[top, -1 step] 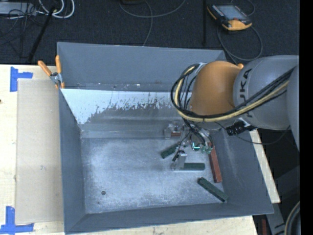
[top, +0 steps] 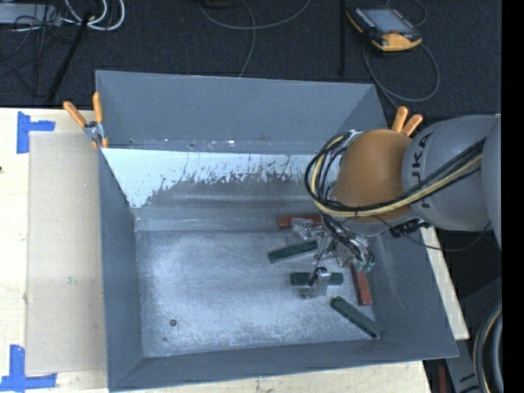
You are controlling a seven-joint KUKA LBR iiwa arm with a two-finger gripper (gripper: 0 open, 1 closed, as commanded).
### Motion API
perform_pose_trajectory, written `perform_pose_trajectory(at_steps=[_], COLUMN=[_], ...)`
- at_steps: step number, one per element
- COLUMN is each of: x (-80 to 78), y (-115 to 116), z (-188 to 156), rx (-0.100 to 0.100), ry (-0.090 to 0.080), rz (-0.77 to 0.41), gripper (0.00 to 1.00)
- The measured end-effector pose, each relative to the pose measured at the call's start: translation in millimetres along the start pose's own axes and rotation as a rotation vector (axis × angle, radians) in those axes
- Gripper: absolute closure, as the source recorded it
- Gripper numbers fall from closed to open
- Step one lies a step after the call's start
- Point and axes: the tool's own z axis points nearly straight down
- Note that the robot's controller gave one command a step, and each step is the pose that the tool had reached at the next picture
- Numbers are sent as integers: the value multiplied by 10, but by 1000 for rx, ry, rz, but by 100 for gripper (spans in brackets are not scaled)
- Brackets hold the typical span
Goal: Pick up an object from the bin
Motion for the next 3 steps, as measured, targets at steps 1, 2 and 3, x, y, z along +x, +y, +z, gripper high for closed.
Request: perform_pose_trajectory(at_steps=[1, 2, 3], x=[-5, -8, -10], y=[6, 8, 8], z=[0, 0, 0], rx=[-1, -1, -1], ry=[-6, -6, -6], rz=[2, 3, 4], gripper=[0, 0, 0])
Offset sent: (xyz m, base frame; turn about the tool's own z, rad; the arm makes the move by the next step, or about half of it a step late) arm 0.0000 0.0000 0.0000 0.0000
